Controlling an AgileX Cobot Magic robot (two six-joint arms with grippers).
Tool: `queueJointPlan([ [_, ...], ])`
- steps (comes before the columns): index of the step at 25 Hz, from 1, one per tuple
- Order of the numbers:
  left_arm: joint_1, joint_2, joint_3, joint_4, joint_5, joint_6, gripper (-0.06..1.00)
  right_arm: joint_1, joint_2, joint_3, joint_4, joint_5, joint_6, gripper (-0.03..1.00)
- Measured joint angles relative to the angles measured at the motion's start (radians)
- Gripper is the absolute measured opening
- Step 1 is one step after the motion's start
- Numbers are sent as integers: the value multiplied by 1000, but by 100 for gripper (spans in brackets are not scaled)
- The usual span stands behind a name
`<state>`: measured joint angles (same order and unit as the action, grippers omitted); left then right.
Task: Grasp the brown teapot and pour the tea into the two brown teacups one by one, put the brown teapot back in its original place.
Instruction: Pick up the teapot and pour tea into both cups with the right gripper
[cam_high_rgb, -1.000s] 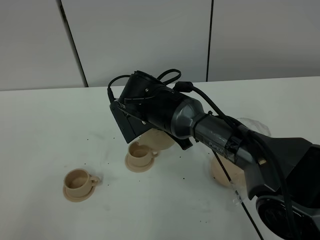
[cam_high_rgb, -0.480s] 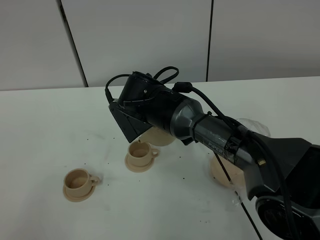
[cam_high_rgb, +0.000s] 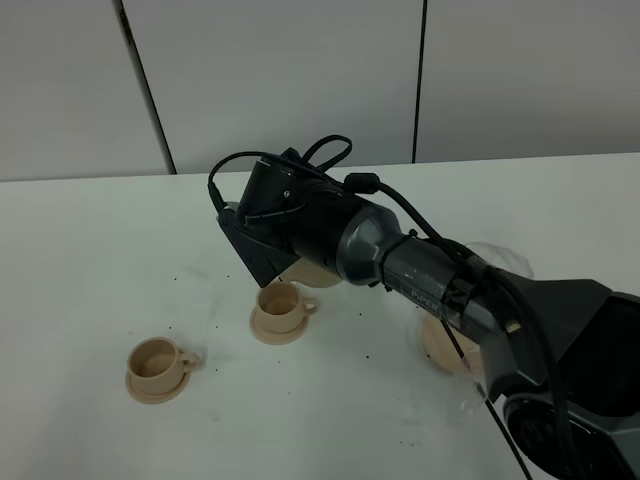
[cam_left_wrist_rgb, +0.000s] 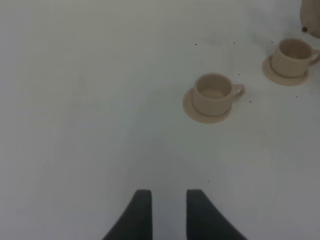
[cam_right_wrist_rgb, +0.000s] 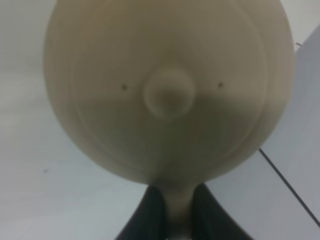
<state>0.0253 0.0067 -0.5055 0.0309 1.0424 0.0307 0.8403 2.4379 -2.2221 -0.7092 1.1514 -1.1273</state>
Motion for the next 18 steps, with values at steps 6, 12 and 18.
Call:
queueJointPlan([
  [6, 0, 0, 0, 0, 0, 0, 24, 17, 1, 0, -35, 2, 0, 9],
  [12, 0, 0, 0, 0, 0, 0, 24, 20, 1, 0, -40, 4, 0, 9],
  [18, 0, 0, 0, 0, 0, 0, 24, 22, 2, 0, -44, 22, 0, 9],
])
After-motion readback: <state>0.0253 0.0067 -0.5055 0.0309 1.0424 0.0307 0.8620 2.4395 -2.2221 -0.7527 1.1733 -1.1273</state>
